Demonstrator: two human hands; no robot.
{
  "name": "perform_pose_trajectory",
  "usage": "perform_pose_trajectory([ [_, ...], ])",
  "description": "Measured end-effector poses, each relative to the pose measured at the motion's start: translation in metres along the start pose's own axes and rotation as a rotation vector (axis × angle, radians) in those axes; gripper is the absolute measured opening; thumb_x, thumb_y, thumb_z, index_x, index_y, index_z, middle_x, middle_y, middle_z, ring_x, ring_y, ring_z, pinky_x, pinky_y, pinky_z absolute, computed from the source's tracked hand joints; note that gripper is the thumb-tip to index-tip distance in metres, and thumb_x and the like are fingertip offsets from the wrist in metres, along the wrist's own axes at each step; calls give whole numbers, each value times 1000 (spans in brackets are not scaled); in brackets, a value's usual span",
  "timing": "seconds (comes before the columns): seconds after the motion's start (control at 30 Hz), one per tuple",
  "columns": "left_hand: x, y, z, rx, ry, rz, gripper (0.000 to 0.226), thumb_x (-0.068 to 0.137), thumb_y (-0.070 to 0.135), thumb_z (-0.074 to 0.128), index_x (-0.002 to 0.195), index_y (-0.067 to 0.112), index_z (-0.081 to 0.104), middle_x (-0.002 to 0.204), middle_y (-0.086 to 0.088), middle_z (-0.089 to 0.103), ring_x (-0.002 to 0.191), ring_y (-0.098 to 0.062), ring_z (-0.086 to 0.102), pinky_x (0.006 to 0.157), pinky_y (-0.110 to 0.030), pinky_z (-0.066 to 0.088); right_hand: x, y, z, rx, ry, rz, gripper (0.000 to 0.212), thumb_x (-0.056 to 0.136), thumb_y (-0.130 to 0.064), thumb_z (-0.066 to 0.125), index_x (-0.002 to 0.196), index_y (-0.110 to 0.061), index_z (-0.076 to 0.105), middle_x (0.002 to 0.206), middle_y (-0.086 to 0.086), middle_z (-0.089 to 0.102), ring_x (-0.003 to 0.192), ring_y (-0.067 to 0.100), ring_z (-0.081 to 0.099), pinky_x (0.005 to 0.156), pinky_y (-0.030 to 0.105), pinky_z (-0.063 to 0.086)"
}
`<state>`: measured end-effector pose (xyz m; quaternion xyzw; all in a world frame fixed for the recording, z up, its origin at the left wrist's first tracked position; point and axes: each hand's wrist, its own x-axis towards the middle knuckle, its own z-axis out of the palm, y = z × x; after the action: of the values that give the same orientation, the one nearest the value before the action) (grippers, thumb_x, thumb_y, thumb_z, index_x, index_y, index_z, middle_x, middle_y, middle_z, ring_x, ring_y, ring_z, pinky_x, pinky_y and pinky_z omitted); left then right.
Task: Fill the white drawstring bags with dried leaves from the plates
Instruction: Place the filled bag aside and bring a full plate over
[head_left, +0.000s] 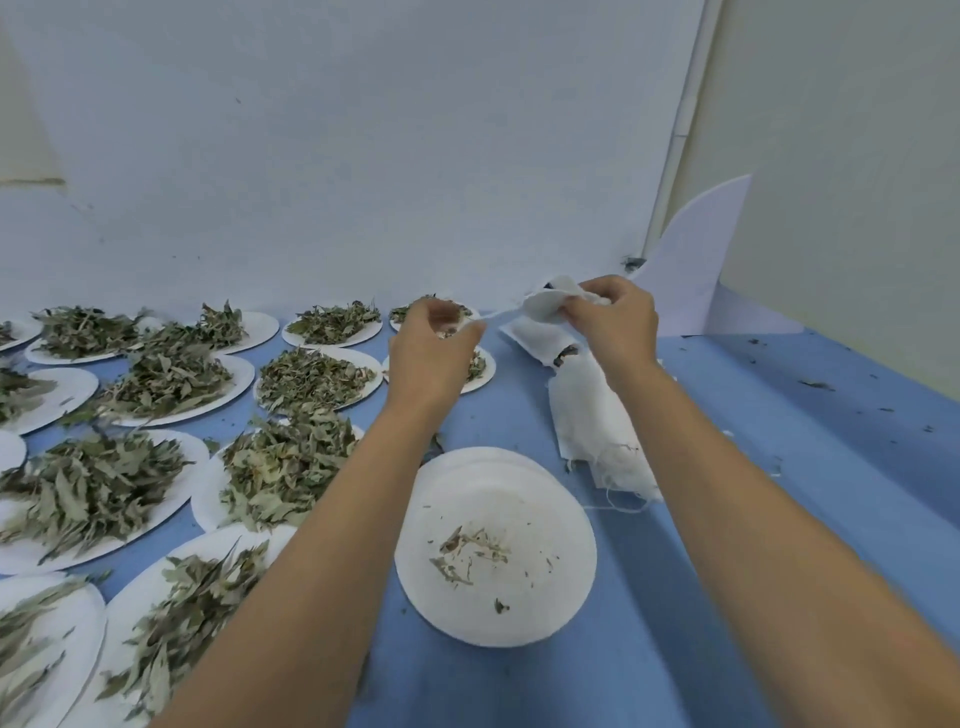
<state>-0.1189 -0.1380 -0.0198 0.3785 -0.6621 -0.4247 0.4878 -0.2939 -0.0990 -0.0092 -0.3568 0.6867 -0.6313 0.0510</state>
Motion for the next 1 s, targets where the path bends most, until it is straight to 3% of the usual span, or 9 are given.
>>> perform_pose_trajectory([
  [0.1, 20, -7, 13, -41, -2, -40, 13, 91, 22, 60, 104, 19, 57, 91, 13, 57, 80, 3, 53, 60, -5, 40, 42, 23, 8, -123, 41, 3, 15, 87, -8, 54, 99, -11, 61, 99, 3, 60, 84, 15, 51, 51, 7, 35],
  [0.2, 33, -15, 25, -75, -7, -79, 12, 93, 18, 55, 104, 18, 61, 88, 15, 55, 74, 4, 51, 52, -3, 39, 69, 48, 18, -303, -75, 74, 24, 95, -5, 41, 115, -3, 55, 118, 13, 57, 97, 22, 51, 72, 20, 39],
  [0.27, 35, -18, 30, -89, -26, -97, 14, 94, 17, 53, 104, 18, 62, 88, 15, 56, 70, 3, 52, 48, -2, 39, 77, 61, 21, -505, -286, 119, 30, 98, -8, 40, 122, -1, 55, 128, 16, 55, 113, 29, 52, 86, 29, 40],
  [0.4, 35, -21, 30, -89, -36, -144, 16, 94, 13, 49, 100, 19, 63, 90, 8, 58, 71, -2, 54, 62, -15, 45, 79, 64, 25, -982, -538, 124, 37, 101, -20, 33, 128, -10, 55, 139, 9, 47, 130, 29, 37, 98, 33, 31],
  [0.5, 28, -17, 26, -96, -43, -153, 19, 93, 9, 48, 90, 20, 63, 89, 2, 61, 71, -9, 55, 67, -23, 46, 72, 60, 21, -1031, -373, 59, 32, 95, -27, 38, 118, -19, 60, 127, 7, 52, 125, 31, 29, 93, 37, 27],
  [0.63, 16, -6, 15, -153, -8, -157, 24, 89, 2, 45, 84, 19, 61, 91, -2, 66, 76, -15, 58, 69, -28, 46, 47, 42, 27, -703, -112, -163, 33, 94, -14, 39, 119, -10, 61, 119, 11, 62, 119, 30, 43, 92, 36, 36],
  [0.73, 5, -4, 2, -208, 75, -180, 25, 89, 0, 44, 83, 18, 61, 87, -2, 67, 73, -14, 59, 70, -30, 45, 15, 28, 43, -506, -333, -249, 30, 89, -9, 46, 112, -10, 66, 117, 7, 66, 111, 24, 57, 91, 30, 42],
  [0.83, -7, -11, -13, -288, 189, -241, 26, 91, -2, 43, 82, 15, 60, 79, 0, 63, 68, -12, 57, 63, -24, 45, -16, 28, 65, -656, -670, -367, 29, 91, -6, 46, 108, -12, 69, 118, 5, 65, 112, 24, 56, 94, 34, 44],
  [1.0, -13, -22, -35, -297, 289, -334, 26, 94, 0, 43, 81, 16, 59, 80, 1, 64, 69, -11, 58, 61, -22, 43, -36, 43, 89, -906, -934, -388, 47, 92, -1, 34, 130, -17, 55, 151, 5, 34, 141, 25, 18, 111, 46, 28],
])
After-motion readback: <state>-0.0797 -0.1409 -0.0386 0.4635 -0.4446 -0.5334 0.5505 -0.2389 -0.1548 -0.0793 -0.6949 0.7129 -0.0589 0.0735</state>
